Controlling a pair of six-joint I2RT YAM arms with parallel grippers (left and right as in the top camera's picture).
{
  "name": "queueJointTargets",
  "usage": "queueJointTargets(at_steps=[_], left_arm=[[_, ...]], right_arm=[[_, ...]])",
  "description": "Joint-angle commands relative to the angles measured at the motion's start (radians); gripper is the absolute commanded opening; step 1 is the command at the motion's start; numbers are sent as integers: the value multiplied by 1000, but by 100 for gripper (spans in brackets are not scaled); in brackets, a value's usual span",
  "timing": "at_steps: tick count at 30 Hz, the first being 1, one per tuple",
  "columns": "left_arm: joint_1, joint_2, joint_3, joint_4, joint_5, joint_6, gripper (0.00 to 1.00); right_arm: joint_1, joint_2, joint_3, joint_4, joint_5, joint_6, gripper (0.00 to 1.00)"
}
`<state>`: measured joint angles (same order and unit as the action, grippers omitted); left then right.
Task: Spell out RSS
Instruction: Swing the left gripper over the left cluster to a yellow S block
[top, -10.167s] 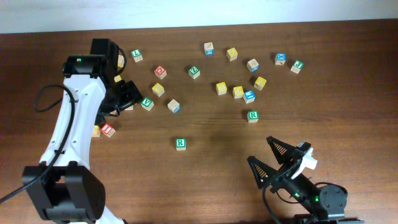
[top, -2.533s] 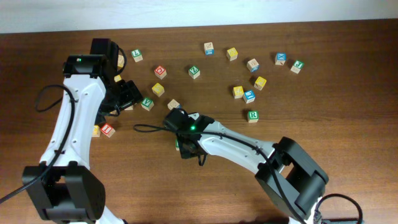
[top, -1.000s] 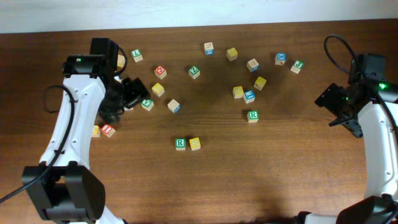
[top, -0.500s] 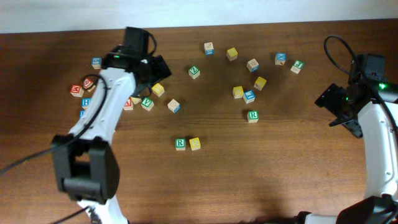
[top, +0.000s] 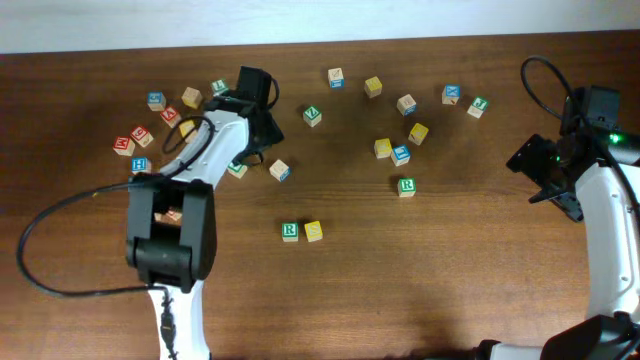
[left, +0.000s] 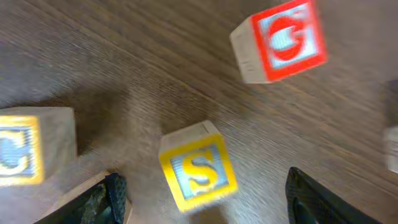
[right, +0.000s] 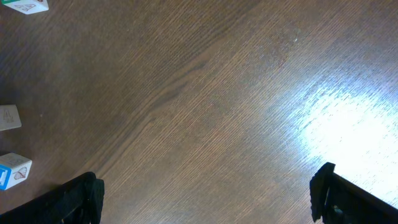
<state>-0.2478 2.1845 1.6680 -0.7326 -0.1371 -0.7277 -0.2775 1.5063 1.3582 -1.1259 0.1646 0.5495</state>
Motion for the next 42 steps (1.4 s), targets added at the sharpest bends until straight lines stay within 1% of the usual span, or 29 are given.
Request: queueJointTargets(at_steps=[1, 3, 6, 8, 12, 16, 17, 18, 22, 30, 31, 32, 35, 38, 39, 40, 42], left_arm=[[1, 33, 14, 25, -21, -21, 62], [1, 33, 14, 37, -23, -20, 58], [1, 33, 14, 40, -66, -20, 48], [2, 33, 14, 40, -89, -20, 49], [1, 56, 14, 42, -88, -21, 51], [2, 69, 14, 44, -88, -20, 43], [2, 69, 14, 49, -88, -20, 37], [2, 69, 14, 49, -88, -20, 36], [2, 69, 15, 64, -88, -20, 41], [2, 69, 16, 70, -89, -20, 39], [2, 69, 16, 69, -89, -20, 37], [2, 69, 19, 69, -89, -20, 32], [2, 69, 34, 66, -89, -19, 32], [2, 69, 47, 54, -88, -19, 29], [2, 69, 56, 40, -88, -19, 25], [2, 69, 69, 21, -88, -19, 25], [2, 69, 94, -14, -88, -19, 25]], right_arm=[[-5, -8, 11, 0, 12, 1, 98], [-5, -8, 11, 0, 12, 1, 98], [-5, -8, 11, 0, 12, 1, 98], [-5, -8, 11, 0, 12, 1, 99], [-5, -8, 11, 0, 12, 1, 98], [-5, -8, 11, 0, 12, 1, 98], [-5, -8, 11, 0, 12, 1, 98], [-5, -8, 11, 0, 12, 1, 98], [-5, -8, 11, 0, 12, 1, 98], [-5, -8, 11, 0, 12, 1, 98], [-5, -8, 11, 0, 12, 1, 98], [-5, -8, 11, 0, 12, 1, 98], [-5, -8, 11, 0, 12, 1, 98], [-5, -8, 11, 0, 12, 1, 98], [-5, -8, 11, 0, 12, 1, 98], [-5, -8, 11, 0, 12, 1, 98], [-5, -8, 11, 0, 12, 1, 98]])
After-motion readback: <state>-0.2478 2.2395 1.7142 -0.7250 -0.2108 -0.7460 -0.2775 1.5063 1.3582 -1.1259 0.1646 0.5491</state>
